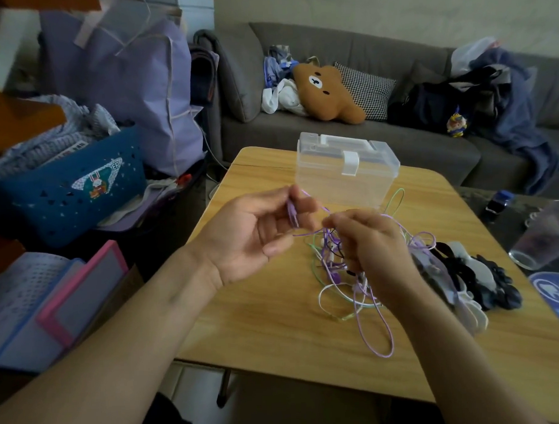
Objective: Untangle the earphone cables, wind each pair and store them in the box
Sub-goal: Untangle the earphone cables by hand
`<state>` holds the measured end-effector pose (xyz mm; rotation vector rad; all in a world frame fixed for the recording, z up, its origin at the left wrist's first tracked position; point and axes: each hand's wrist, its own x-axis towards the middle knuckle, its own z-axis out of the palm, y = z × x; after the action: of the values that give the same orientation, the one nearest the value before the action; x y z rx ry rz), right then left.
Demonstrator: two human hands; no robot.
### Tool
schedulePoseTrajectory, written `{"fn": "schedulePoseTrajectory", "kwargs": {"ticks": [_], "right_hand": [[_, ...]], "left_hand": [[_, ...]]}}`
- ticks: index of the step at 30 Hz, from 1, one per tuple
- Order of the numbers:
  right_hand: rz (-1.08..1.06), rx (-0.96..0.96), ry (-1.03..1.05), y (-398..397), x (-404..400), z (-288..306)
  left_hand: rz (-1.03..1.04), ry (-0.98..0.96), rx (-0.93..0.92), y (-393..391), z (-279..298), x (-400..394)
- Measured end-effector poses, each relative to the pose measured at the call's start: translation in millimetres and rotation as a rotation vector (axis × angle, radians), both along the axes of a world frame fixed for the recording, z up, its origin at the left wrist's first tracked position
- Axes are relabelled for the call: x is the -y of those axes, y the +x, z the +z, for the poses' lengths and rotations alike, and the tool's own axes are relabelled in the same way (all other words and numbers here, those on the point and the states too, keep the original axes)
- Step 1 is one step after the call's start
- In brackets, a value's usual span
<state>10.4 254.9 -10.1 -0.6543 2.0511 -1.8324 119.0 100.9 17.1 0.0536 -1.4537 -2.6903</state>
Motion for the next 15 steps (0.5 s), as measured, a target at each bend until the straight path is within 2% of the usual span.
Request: {"fn": "schedulePoseTrajectory", "kwargs": {"ticks": [2, 4, 6, 7, 10, 12, 13, 15], "right_hand": [[0.081, -0.269, 0.161, 14, 5, 0], [0.176, -0.482, 0.270, 29, 12, -2], [0.242, -0.613, 0.346, 44, 17, -3], [0.254, -0.659, 0.381, 49, 18, -4], [0.190, -0.697, 0.393, 55, 17, 3], [0.128, -0.654, 0.307, 54, 15, 10], [0.106, -0.627, 0.271, 51, 13, 13], [0.074, -0.571, 0.230, 45, 9, 17]], "left_hand": [[0.123, 0.053, -0.057, -5, -2, 1], [0.222, 0.018, -0.083, -9, -5, 2], [0.329, -0.132, -0.091, -12, -9, 5], [0.373, -0.267, -0.095, -12, -12, 6], [0.370, -0.745, -0.086, -11, -20, 11], [0.240, -0.982, -0.062, -7, -22, 12], [0.162, -1.000, -0.037, -5, -21, 11], [0.048, -0.902, 0.048, -2, -15, 5]]}}
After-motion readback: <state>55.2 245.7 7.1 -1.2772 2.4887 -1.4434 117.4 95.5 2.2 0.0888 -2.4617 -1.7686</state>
